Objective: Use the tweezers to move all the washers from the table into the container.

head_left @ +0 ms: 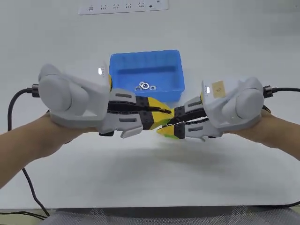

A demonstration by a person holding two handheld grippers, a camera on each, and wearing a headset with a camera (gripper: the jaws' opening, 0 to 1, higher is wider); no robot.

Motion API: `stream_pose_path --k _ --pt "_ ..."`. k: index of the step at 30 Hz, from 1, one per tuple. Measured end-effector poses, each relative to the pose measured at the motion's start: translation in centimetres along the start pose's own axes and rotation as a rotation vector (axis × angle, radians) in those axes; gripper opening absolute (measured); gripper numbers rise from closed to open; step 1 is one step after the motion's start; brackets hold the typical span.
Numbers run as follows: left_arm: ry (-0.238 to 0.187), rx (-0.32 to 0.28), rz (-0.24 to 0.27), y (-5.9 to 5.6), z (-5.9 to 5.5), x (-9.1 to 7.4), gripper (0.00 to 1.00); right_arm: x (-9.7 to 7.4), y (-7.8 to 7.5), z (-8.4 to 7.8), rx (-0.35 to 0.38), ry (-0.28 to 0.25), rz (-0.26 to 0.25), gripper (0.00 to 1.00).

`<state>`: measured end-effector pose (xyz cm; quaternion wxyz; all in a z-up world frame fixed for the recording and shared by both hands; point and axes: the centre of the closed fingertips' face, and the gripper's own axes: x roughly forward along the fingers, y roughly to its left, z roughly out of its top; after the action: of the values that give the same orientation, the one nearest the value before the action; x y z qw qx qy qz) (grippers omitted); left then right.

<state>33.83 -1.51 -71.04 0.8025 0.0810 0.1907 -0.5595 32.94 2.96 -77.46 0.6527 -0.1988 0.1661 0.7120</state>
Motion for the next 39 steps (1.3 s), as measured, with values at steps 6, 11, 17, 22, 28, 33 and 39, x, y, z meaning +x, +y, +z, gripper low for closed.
stream_pose_path --k 6,11,17,22,28,33,39 --pt "0.036 0.027 -0.001 -0.1 -0.3 0.3 0.08 0.0 0.1 0.0 0.008 -0.015 -0.008 0.09" --pt "0.028 -0.006 -0.008 -0.4 -0.5 -0.1 0.18 0.0 0.1 0.0 -0.002 -0.016 -0.016 0.09" --pt "0.004 -0.033 0.054 0.5 -0.2 -1.1 0.27 -0.2 0.2 0.0 -0.005 -0.014 -0.022 0.09" --pt "-0.042 -0.056 0.096 0.7 0.4 -2.2 0.49 -0.6 0.2 0.9 -0.001 -0.016 -0.031 0.09" --pt "-0.051 -0.066 0.105 0.1 0.1 -3.7 0.59 -1.1 -0.1 2.4 -0.006 -0.022 -0.044 0.09" --pt "-0.123 -0.134 0.148 0.5 0.3 -5.4 0.63 -1.5 -0.4 3.9 -0.005 -0.035 -0.060 0.09" --pt "-0.133 -0.150 0.215 1.3 -0.1 -7.2 0.76 -2.0 -0.6 5.6 -0.037 -0.037 -0.069 0.09"
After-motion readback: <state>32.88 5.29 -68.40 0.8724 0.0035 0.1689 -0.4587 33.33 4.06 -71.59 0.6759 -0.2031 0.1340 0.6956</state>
